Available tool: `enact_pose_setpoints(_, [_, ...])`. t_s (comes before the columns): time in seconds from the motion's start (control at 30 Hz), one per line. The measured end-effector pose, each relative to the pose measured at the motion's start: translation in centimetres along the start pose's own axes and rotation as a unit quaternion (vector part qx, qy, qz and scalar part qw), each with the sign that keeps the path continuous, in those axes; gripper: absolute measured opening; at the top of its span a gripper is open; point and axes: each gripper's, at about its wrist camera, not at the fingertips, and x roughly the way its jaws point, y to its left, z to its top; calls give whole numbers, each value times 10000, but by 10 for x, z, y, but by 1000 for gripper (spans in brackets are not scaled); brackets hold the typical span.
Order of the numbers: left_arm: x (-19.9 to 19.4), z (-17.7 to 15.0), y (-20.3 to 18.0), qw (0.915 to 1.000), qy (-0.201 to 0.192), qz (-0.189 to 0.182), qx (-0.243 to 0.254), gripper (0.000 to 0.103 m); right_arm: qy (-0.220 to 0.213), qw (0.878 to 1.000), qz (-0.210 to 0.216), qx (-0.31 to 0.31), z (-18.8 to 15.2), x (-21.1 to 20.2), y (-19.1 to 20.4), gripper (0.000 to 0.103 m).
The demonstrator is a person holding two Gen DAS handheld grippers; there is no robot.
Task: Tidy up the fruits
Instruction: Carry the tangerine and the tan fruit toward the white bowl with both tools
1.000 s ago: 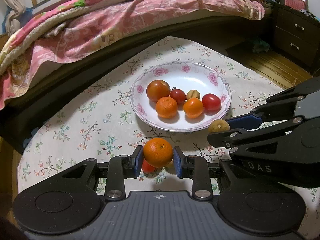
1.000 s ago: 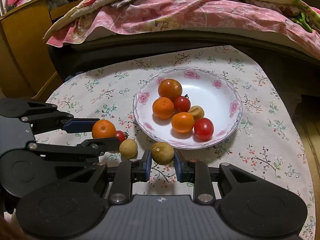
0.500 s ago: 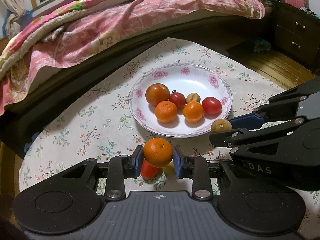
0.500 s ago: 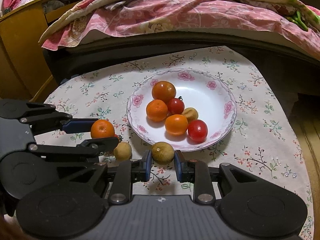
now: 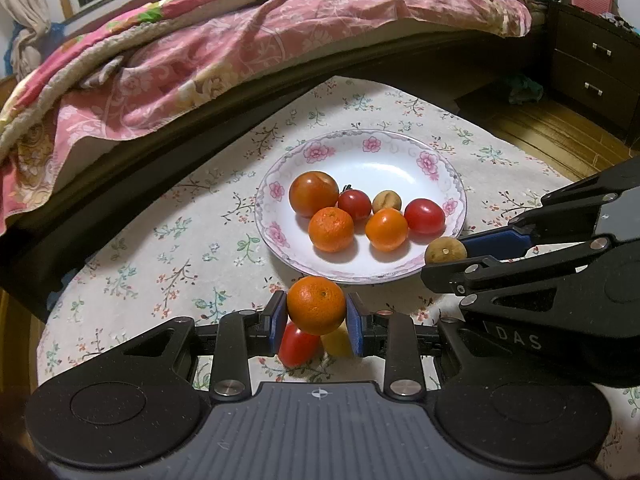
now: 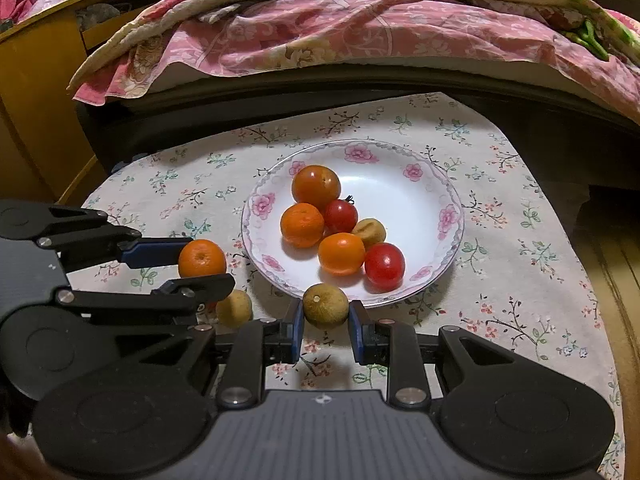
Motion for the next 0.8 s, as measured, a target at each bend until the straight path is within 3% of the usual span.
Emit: enact_pose_setpoints(0.8, [10, 16, -3, 10000, -74, 14, -62, 38, -110, 9996, -111, 239, 9, 3, -15, 29])
